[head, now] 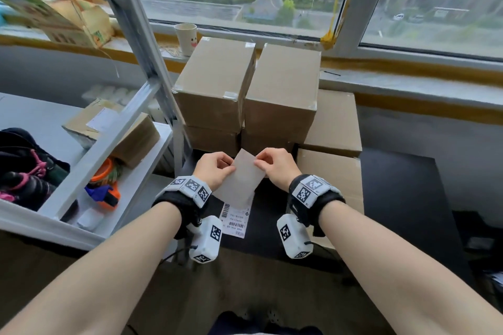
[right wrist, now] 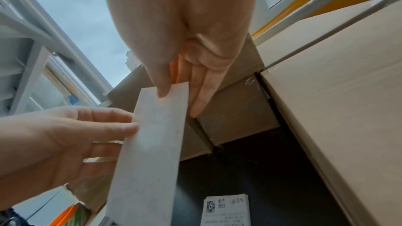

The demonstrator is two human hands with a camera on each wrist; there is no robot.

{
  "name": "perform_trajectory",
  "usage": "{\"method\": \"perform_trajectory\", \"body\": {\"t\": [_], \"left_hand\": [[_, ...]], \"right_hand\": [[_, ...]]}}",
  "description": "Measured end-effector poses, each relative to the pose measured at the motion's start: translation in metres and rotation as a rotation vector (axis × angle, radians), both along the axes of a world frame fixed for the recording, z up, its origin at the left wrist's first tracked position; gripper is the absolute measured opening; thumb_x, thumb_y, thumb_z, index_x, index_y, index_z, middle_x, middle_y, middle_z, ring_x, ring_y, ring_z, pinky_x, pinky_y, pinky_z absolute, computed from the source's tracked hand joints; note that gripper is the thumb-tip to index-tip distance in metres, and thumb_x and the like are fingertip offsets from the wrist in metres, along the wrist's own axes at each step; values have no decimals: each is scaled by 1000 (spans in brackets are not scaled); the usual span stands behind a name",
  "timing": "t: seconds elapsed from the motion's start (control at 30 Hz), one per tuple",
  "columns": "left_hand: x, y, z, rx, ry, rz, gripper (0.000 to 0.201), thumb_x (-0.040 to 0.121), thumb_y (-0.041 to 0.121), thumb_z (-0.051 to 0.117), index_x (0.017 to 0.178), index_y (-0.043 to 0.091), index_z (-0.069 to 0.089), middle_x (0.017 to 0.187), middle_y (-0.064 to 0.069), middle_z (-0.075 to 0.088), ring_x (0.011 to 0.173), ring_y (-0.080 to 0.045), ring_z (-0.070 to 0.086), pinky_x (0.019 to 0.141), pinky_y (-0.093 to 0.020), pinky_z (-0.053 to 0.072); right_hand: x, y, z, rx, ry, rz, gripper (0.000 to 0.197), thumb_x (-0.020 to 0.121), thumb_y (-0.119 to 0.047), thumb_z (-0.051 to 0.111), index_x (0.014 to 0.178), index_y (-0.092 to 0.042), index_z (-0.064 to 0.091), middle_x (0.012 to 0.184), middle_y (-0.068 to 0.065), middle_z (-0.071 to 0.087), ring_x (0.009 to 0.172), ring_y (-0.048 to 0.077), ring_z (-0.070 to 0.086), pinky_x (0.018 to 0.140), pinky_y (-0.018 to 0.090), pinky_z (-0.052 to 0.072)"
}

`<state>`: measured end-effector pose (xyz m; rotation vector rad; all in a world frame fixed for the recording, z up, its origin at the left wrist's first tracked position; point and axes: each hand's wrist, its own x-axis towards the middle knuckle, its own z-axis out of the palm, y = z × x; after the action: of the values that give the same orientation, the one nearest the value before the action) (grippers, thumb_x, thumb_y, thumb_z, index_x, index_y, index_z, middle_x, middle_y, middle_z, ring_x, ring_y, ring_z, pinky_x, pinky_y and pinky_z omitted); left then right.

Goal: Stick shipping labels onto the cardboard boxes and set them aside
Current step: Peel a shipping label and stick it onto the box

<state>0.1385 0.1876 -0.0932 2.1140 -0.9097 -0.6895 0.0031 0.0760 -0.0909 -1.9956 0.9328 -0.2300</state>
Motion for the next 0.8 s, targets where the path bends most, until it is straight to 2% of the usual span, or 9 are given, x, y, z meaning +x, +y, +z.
{"method": "perform_trajectory", "body": {"t": [0.07,0.13,0.23,0.3,0.4,0.53,0.6,0.7,0.8], "left_hand": [[2,-1,0,-1,-10,4,8,84,11,65,90,6,67,81,-9,63,78,-21,57,77,-32,48],[3,-2,1,8,-27,-3,11,85,12,63,95,7,66,84,-9,62,80,-21,57,74,-30,46],[3,-2,1,33,-33,-16,20,87,13,61,106,9,62,86,-7,61,82,-19,56,66,-24,43],[3,-4,-1,43,-66,-33,30,87,15,61,117,13,58,98,-7,63,91,-19,58,76,-25,45],[0,-8,-3,67,-188,-140,45,88,16,59,132,16,49,132,-6,53,121,-19,50,102,-29,38],[-9,-12,-1,60,-203,-210,54,90,12,55,142,17,40,151,-4,34,139,-17,32,113,-25,23],[-13,-14,-1,27,-162,-184,54,90,10,55,142,17,40,152,-4,32,141,-17,30,114,-25,23],[-19,-18,-3,-9,-87,-188,45,89,6,54,133,13,52,143,-4,46,134,-16,42,112,-27,32],[-24,-22,-5,-59,27,-196,37,90,3,51,126,8,59,128,-8,61,118,-17,56,105,-31,42]], "right_hand": [[-3,-1,-3,89,-35,-55,2,84,-16,67,84,-18,66,86,11,70,78,24,67,79,41,57],[-9,0,-4,252,-102,-91,6,85,-5,65,90,-9,65,84,15,68,68,18,67,72,31,59],[-17,3,-3,417,-185,-112,10,87,1,61,97,1,62,75,10,66,54,5,67,62,19,57],[-18,3,-4,431,-193,-137,13,88,-1,61,99,5,63,72,8,66,53,4,67,62,20,57],[-16,3,-4,407,-204,-191,11,89,-4,60,97,3,63,77,12,67,61,11,68,65,23,58],[-11,-1,-8,350,-203,-259,7,89,-10,62,94,-5,64,94,19,70,80,24,70,73,31,59],[-9,1,-9,292,-190,-274,5,88,-12,63,91,-8,64,94,17,70,83,25,71,73,32,59],[-5,2,-10,204,-186,-306,9,89,-13,62,94,-7,67,88,12,70,80,24,71,72,31,59],[-2,4,-11,78,-175,-256,18,88,-17,61,100,-9,71,90,8,72,83,19,69,81,35,58]]}}
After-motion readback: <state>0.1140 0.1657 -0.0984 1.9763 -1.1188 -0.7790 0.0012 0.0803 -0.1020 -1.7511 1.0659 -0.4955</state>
